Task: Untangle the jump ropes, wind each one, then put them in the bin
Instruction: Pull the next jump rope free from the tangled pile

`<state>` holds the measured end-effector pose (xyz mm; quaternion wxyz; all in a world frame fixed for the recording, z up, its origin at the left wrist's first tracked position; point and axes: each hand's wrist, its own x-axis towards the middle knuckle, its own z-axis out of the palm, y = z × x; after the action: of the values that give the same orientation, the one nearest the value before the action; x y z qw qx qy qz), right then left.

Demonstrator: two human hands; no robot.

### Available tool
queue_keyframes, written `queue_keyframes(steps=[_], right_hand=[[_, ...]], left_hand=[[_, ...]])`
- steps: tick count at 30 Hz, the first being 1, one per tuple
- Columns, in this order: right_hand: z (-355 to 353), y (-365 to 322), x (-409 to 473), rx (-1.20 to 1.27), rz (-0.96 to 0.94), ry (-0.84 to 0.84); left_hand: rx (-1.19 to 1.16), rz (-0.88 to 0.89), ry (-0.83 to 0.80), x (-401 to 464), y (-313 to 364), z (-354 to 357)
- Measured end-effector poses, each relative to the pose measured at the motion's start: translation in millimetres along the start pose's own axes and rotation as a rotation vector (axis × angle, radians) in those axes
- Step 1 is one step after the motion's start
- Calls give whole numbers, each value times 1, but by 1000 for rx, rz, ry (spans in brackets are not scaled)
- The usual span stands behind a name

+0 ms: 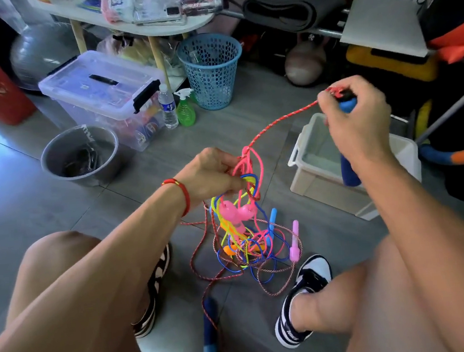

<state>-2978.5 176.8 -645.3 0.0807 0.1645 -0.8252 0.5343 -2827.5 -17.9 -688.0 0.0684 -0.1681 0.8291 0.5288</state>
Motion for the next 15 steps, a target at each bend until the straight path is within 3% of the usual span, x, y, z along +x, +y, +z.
queue_keyframes(steps=[2, 5, 8, 10, 12, 15], right_hand=[[3, 2, -2, 118, 111, -113], [7, -10, 0, 480, 279, -215], [3, -22, 0, 855, 374, -356], [-1, -28, -5, 960, 389, -448], [-3, -29, -10, 821, 328, -501], [-3, -13, -15, 139, 27, -603]], left_hand=[[-106, -22, 21, -3, 6, 1], [-279, -75, 7, -3, 4, 1], [-289, -87, -64, -4, 2, 0], [-271, -109, -11, -4, 2, -1], [-153, -104, 140, 1, -3, -5], [93, 0, 343, 6, -7, -15]])
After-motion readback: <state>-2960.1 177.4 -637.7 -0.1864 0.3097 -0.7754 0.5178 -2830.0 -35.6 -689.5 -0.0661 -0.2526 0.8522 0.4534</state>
